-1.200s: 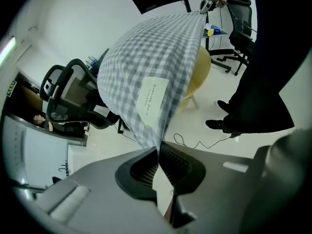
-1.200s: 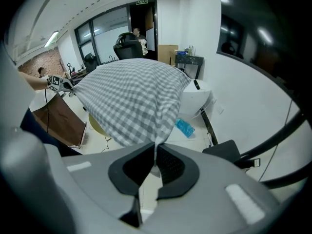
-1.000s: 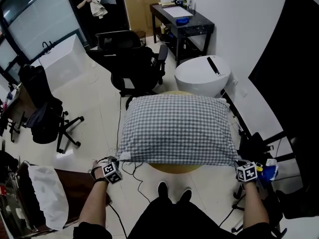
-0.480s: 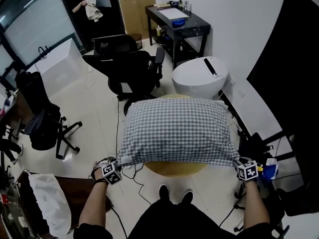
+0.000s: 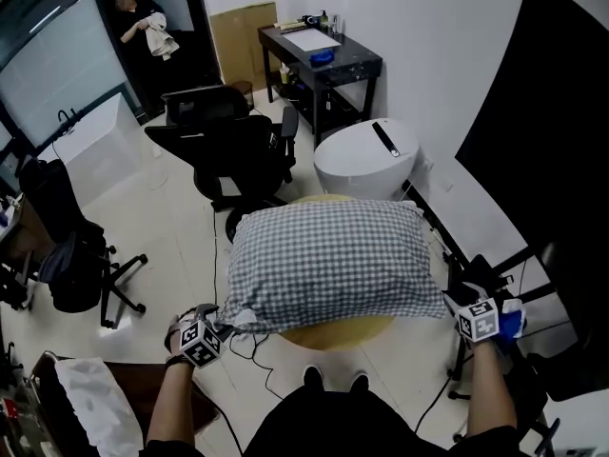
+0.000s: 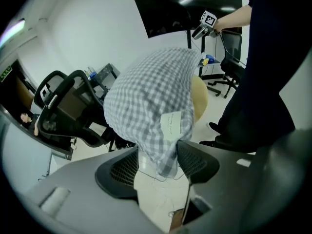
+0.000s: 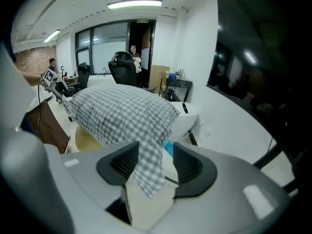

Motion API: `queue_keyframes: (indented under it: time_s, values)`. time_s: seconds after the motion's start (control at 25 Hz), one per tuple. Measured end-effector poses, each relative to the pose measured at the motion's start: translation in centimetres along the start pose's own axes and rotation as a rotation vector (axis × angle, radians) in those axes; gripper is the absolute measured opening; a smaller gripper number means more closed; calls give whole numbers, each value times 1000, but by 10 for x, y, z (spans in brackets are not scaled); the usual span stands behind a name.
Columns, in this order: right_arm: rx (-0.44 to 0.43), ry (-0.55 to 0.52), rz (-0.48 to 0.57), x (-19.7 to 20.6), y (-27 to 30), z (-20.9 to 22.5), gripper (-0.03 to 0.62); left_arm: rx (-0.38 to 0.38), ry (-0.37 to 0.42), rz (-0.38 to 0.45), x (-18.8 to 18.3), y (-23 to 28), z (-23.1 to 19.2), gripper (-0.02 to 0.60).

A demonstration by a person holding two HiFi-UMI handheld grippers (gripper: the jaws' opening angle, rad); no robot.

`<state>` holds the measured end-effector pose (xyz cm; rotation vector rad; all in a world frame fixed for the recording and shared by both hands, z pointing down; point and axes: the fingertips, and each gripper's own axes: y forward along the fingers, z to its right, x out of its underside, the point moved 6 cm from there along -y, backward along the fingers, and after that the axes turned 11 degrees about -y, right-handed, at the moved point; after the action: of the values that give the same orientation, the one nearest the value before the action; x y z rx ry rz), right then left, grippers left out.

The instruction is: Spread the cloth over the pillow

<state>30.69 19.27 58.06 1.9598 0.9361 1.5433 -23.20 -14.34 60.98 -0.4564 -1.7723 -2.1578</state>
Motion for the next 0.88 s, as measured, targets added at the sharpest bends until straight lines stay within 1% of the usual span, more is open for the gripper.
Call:
queue_keyframes:
  time_s: [0.12,0.2,0.32,0.44,0.64,0.76,0.88]
  values:
    - [12,-56,69,-39,-2,1,229,3,38,91,-34,-14,0,241]
    - [19,-68,106,-62,0,6,228,-2,67,140,-61,-26,-1,239]
    - [20,-92,132,-89,5,14,225,-17,120,218,-97,-44,-1,239]
    - [18,-130,142,-110,13,30,225,-10,147,287,-132,-58,1,238]
    - [-8,-186,130,-134,44,66,221,12,183,322,-183,-50,12,235]
    - [-37,-210,113,-141,69,92,216,28,182,334,-213,-39,21,235]
    - [-89,-238,90,-145,100,116,212,38,166,320,-236,-24,28,233]
